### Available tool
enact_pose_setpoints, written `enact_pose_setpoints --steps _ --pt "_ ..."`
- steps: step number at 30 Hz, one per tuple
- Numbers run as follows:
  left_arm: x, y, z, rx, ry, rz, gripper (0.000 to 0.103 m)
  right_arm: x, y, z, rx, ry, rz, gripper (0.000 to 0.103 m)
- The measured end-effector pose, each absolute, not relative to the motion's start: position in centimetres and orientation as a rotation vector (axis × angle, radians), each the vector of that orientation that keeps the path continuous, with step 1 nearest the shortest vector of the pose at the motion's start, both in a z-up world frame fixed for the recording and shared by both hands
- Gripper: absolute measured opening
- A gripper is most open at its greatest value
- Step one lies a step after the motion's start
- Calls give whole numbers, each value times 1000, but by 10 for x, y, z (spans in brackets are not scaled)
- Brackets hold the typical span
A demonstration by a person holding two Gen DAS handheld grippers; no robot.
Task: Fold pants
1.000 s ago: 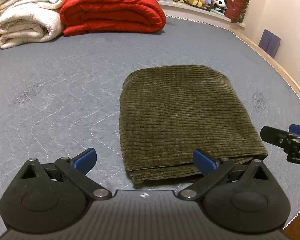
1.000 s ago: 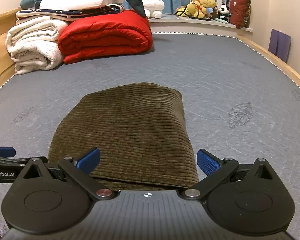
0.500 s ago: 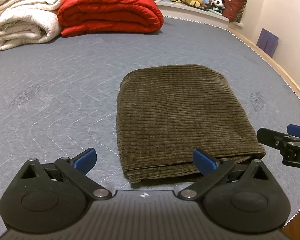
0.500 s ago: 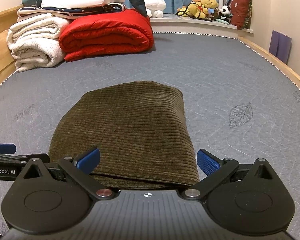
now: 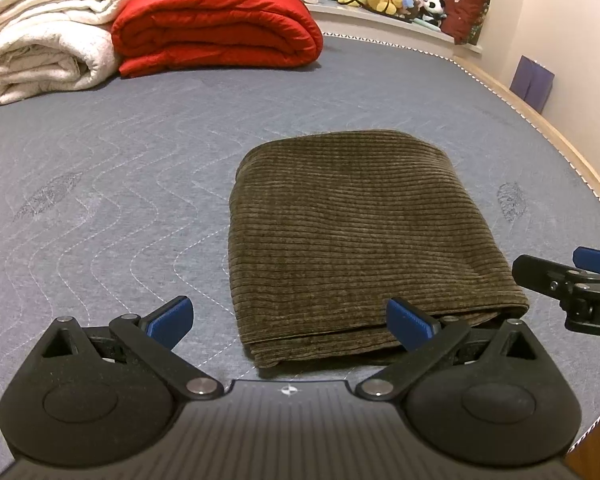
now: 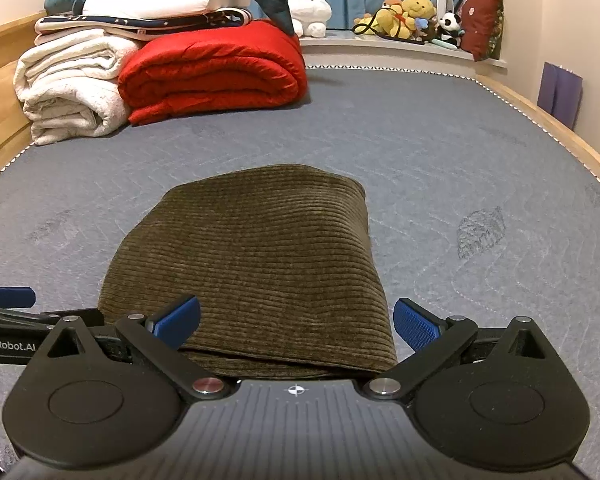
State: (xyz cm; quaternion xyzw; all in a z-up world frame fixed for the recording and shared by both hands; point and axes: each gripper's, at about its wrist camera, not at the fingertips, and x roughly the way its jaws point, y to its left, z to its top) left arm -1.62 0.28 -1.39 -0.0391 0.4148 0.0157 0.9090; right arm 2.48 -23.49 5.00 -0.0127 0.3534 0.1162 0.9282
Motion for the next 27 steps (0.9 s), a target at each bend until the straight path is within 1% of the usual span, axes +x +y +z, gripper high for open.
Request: enact_pose_setpoints --steps 27 --pt "-18 2 -11 -69 846 18 103 24 -232 50 -33 728 246 102"
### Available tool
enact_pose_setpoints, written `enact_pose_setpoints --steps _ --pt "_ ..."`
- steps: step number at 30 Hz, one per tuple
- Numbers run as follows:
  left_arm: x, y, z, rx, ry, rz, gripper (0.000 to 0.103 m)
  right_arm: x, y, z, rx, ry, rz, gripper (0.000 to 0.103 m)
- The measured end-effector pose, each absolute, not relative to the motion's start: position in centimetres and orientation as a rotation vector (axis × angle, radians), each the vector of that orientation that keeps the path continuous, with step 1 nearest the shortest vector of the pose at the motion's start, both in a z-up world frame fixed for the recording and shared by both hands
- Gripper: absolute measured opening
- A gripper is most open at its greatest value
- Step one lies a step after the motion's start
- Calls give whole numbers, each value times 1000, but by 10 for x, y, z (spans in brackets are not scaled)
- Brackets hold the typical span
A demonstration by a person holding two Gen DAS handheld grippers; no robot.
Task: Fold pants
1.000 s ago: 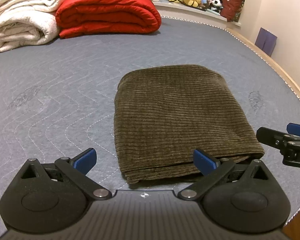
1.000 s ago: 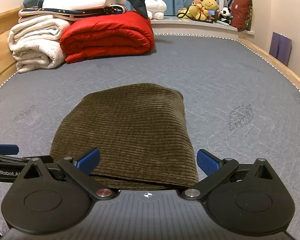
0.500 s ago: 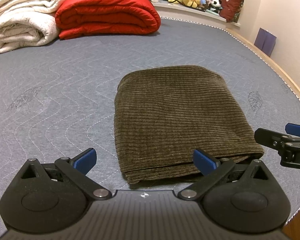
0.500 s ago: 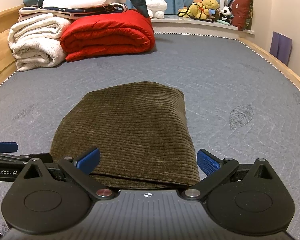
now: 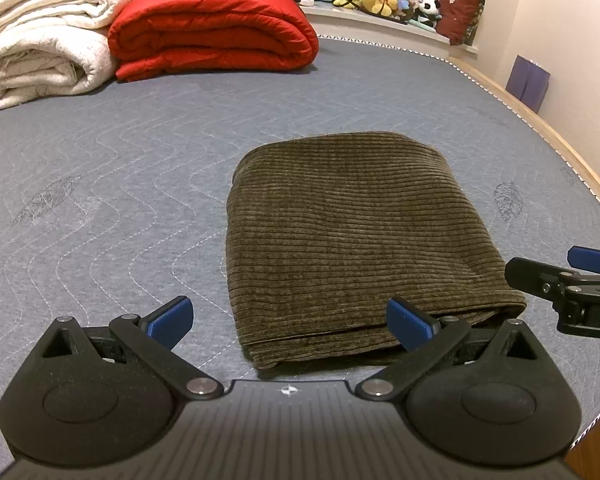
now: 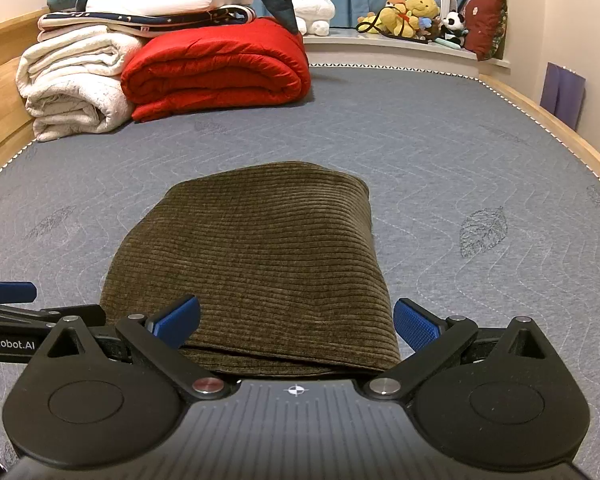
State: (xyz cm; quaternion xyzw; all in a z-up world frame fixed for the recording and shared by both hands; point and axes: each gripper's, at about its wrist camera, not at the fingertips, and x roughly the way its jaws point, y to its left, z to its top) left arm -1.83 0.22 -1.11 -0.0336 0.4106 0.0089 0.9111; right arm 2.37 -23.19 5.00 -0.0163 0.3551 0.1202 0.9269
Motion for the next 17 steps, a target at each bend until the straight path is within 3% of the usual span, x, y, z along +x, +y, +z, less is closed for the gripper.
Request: enact_pose_setpoints --steps 17 --pt "-20 0 -10 -58 832 -2 103 24 -232 50 -34 729 247 102"
